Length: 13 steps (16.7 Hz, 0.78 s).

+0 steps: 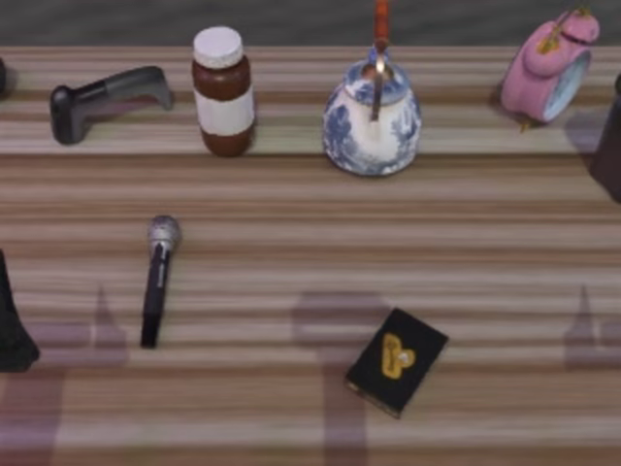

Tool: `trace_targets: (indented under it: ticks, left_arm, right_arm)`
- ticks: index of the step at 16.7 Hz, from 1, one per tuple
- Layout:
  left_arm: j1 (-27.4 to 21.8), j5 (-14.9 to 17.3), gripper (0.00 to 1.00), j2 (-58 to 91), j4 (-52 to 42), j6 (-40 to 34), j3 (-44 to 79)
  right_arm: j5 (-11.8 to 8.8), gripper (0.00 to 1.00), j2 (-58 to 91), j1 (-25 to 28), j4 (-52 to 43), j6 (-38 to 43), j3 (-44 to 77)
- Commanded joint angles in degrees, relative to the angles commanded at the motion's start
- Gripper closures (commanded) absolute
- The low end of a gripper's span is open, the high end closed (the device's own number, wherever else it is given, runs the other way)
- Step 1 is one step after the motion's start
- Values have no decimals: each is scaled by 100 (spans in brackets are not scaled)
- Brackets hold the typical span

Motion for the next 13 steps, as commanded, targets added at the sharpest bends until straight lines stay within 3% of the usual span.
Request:
trace_targets:
  ticks: [6,13]
  left_arm:
    - [-120,28,0,599,-359,-103,528]
    - [-582,89,0,3877,-1956,-539,2737]
  right_arm:
    - [0,0,0,0,0,0,0]
    - [0,0,0,0,0,0,0]
